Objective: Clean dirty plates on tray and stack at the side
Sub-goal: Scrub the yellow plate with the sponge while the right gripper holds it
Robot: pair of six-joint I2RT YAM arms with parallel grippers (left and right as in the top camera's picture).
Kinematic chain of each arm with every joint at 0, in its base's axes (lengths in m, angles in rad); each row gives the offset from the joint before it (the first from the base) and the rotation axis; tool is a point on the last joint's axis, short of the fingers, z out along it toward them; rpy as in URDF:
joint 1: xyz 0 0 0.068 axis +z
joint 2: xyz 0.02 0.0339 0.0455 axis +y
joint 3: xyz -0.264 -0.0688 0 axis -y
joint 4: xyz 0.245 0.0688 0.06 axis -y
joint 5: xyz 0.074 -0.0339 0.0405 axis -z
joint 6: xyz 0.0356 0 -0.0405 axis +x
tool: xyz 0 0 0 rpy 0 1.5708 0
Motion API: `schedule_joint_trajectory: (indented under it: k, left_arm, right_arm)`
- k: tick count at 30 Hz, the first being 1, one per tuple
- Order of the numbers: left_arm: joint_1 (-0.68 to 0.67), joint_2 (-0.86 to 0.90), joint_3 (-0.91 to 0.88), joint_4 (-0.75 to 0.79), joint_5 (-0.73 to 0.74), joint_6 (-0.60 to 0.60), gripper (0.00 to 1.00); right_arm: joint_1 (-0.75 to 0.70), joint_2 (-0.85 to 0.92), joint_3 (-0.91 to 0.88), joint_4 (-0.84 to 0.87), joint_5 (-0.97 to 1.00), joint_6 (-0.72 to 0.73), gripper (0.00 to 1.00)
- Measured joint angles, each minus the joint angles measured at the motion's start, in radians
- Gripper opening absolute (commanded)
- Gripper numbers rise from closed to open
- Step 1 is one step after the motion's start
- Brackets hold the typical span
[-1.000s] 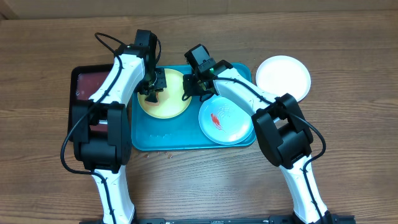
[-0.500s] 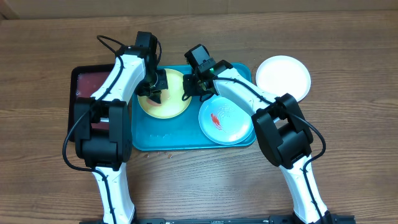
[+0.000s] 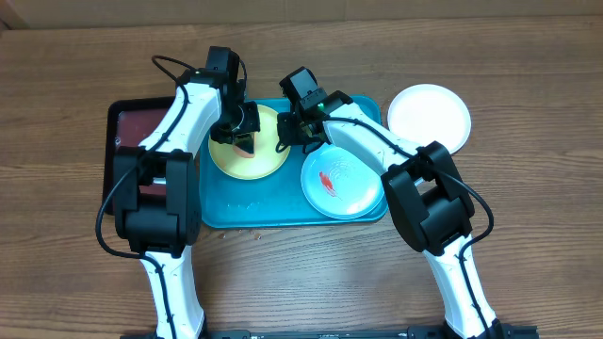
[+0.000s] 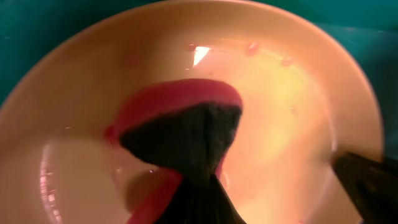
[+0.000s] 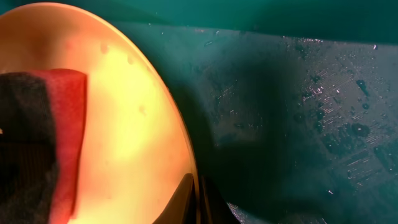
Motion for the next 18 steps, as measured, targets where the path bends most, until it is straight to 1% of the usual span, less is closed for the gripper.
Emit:
schedule_joint_trajectory:
  k: [6,12,15,18]
  left_arm:
    - [0.007,0.0,0.0,-0.039,-0.19,0.0,0.04]
    - [0.018,0.0,0.0,-0.077,-0.342,0.004,0.04]
    - [0.017,0.0,0.0,-0.08,-0.363,0.005,0.04]
    - [0.018,0.0,0.0,-0.073,-0.319,0.009,0.04]
  right_arm:
    - [0.0,0.0,0.0,0.0,0.0,0.0,0.04]
    - [0.0,0.0,0.0,0.0,0.0,0.0,0.04]
    - [0.0,0.0,0.0,0.0,0.0,0.0,0.04]
    - [0.0,0.0,0.0,0.003,0.0,0.0,0.04]
